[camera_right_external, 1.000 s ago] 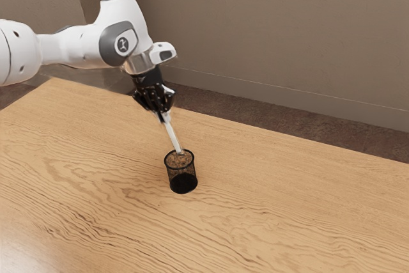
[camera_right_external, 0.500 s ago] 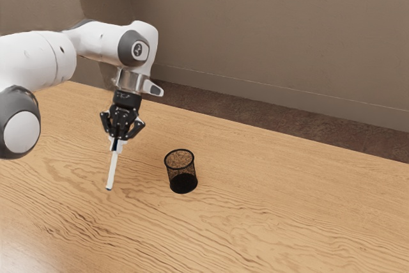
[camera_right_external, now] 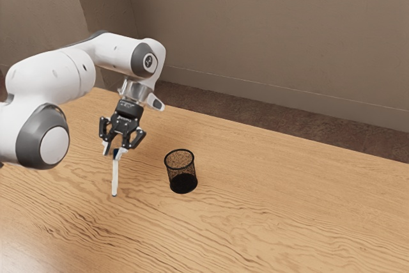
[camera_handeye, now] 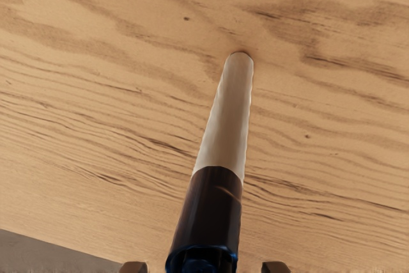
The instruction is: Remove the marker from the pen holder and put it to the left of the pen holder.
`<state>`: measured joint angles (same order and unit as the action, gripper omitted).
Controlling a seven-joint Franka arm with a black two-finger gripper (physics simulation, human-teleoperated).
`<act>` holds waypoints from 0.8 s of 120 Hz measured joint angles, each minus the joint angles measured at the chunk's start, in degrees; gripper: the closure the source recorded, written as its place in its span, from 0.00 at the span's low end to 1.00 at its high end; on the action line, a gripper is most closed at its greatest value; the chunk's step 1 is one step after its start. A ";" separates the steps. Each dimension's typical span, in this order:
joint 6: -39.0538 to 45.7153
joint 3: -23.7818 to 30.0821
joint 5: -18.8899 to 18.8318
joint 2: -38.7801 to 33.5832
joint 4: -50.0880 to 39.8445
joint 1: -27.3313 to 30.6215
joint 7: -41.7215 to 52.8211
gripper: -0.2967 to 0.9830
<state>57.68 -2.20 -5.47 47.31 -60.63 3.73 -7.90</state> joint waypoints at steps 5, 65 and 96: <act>-0.13 0.00 0.08 0.10 0.03 0.08 -0.19 0.55; 21.57 7.89 6.29 -36.88 -24.68 -0.94 -1.20 0.26; 27.68 6.89 4.58 -42.30 -25.19 -1.74 -0.53 0.24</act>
<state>85.37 4.69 -0.89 5.01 -85.82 1.99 -8.43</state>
